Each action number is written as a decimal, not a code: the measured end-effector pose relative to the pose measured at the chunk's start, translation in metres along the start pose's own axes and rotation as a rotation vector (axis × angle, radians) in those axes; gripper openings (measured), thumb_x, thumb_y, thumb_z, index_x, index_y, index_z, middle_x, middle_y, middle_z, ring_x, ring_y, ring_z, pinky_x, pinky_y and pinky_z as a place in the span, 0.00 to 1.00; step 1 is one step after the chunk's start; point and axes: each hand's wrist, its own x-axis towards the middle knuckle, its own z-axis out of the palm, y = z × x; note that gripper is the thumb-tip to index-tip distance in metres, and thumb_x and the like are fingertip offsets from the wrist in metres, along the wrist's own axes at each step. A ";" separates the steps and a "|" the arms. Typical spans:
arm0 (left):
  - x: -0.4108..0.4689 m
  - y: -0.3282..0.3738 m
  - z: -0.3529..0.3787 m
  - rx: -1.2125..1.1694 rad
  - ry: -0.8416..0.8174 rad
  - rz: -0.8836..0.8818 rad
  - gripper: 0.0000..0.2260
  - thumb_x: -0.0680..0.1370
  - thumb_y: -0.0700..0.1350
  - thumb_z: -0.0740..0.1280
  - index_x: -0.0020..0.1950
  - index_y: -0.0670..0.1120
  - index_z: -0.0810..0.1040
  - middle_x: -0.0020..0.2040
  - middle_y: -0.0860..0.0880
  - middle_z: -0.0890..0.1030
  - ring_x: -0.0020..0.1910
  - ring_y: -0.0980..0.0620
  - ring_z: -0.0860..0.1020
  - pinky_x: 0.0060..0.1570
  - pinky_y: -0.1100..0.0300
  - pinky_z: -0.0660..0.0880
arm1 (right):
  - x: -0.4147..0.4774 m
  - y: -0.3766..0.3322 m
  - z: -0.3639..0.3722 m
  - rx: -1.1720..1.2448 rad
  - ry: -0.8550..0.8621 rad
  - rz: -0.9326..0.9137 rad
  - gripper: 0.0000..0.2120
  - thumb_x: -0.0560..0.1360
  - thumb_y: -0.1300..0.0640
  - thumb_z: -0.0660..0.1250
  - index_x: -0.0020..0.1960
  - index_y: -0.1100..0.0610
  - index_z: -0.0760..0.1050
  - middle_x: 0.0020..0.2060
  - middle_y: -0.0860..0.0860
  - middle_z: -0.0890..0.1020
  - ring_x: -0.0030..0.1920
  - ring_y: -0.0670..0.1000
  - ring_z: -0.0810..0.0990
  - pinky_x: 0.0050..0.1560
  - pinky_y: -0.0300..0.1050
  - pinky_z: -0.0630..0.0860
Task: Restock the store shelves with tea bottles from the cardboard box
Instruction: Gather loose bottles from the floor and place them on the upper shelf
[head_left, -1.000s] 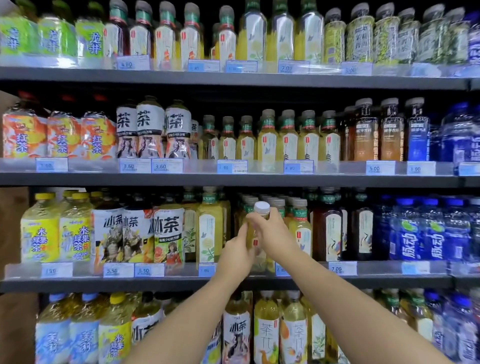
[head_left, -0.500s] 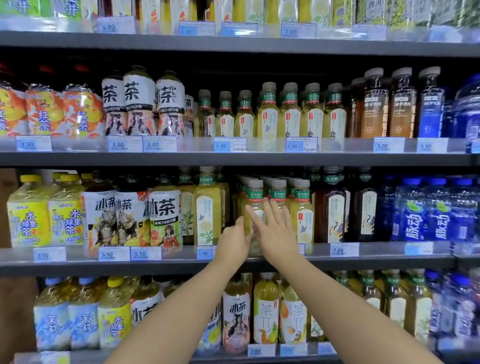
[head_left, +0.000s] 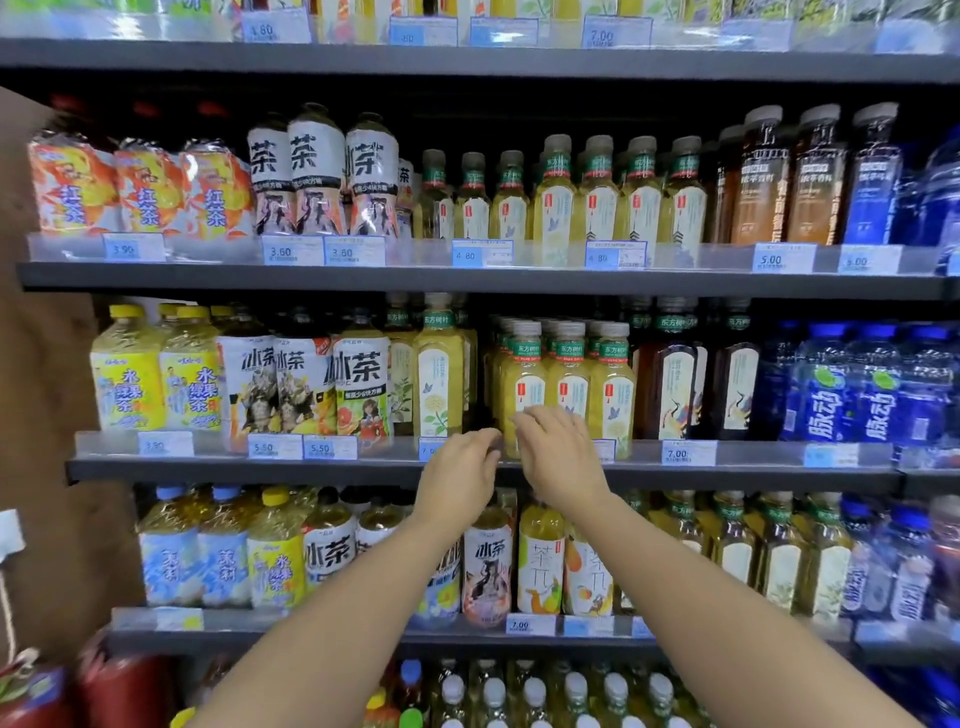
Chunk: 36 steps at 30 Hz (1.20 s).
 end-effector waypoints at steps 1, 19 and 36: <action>-0.008 -0.005 -0.006 0.022 0.001 0.002 0.13 0.83 0.47 0.62 0.67 0.47 0.77 0.60 0.49 0.82 0.59 0.49 0.78 0.57 0.50 0.78 | -0.001 -0.009 -0.002 0.031 -0.004 -0.002 0.13 0.78 0.57 0.64 0.63 0.54 0.77 0.55 0.51 0.80 0.56 0.56 0.77 0.54 0.53 0.71; -0.293 -0.191 -0.075 0.204 -0.090 -0.401 0.10 0.79 0.47 0.63 0.57 0.51 0.81 0.54 0.50 0.83 0.54 0.46 0.80 0.52 0.49 0.78 | -0.140 -0.293 0.110 0.535 -0.576 -0.278 0.13 0.80 0.55 0.60 0.61 0.55 0.77 0.54 0.55 0.78 0.54 0.61 0.79 0.50 0.54 0.76; -0.630 -0.313 0.050 0.159 -0.545 -0.818 0.15 0.79 0.50 0.63 0.64 0.48 0.80 0.60 0.47 0.82 0.56 0.42 0.81 0.55 0.50 0.79 | -0.354 -0.338 0.311 0.650 -1.514 -0.652 0.31 0.74 0.43 0.71 0.74 0.43 0.66 0.71 0.45 0.70 0.66 0.47 0.73 0.65 0.41 0.69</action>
